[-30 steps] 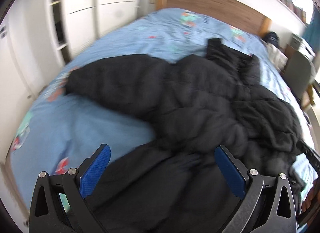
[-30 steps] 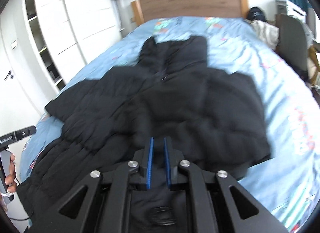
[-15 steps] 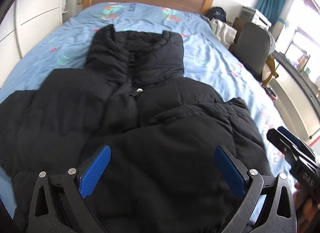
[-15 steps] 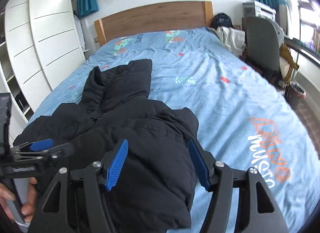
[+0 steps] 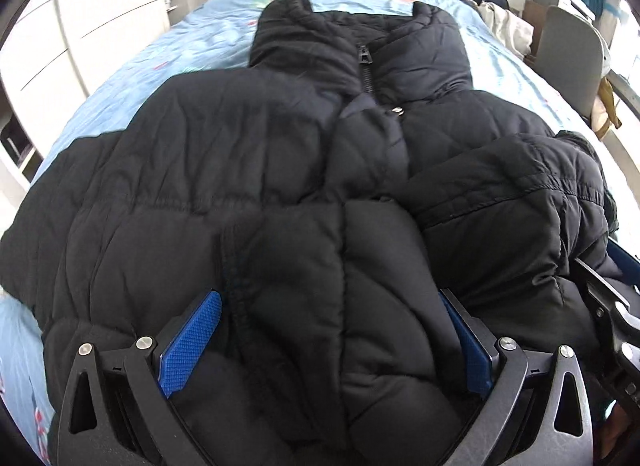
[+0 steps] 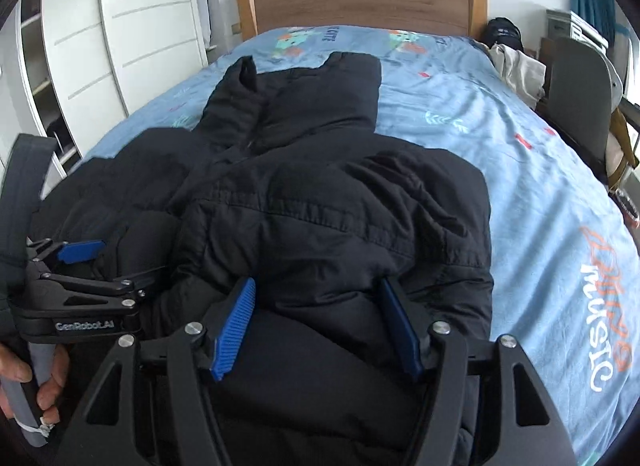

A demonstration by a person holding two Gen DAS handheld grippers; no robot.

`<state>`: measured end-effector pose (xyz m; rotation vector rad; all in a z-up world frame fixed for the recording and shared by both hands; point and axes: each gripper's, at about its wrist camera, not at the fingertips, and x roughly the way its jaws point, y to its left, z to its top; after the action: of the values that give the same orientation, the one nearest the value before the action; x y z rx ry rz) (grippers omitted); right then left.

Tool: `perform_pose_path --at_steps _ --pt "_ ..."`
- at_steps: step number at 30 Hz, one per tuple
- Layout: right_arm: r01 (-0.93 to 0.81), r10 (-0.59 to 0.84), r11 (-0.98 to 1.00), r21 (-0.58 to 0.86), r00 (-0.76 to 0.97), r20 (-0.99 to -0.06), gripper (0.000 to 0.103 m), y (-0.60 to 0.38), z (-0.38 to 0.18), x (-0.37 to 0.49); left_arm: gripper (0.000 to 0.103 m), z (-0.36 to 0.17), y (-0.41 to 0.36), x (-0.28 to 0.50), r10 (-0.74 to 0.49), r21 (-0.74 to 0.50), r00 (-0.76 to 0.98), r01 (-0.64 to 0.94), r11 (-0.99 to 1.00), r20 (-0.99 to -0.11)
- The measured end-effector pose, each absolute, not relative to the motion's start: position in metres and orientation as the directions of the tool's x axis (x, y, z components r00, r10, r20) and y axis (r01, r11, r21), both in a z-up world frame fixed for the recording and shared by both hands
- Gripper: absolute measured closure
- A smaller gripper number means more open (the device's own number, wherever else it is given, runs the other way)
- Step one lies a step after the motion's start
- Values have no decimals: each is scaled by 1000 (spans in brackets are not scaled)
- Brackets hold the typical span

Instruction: Fold large clothes

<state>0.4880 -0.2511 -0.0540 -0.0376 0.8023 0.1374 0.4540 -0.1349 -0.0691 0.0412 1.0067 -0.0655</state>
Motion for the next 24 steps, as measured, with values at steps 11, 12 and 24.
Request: perform_pose_path --at_steps 11,12,24 --pt "-115 61 993 -19 651 -757 39 -248 -49 477 0 -57 -134 425 8 64 550 83 994 -835" --pt "-111 64 994 -11 649 -758 39 -248 -48 470 0 -57 -135 421 7 72 543 97 993 -840" --pt "-43 -13 998 -53 633 -774 39 -230 11 413 1 7 -48 355 -30 29 596 90 996 -803"
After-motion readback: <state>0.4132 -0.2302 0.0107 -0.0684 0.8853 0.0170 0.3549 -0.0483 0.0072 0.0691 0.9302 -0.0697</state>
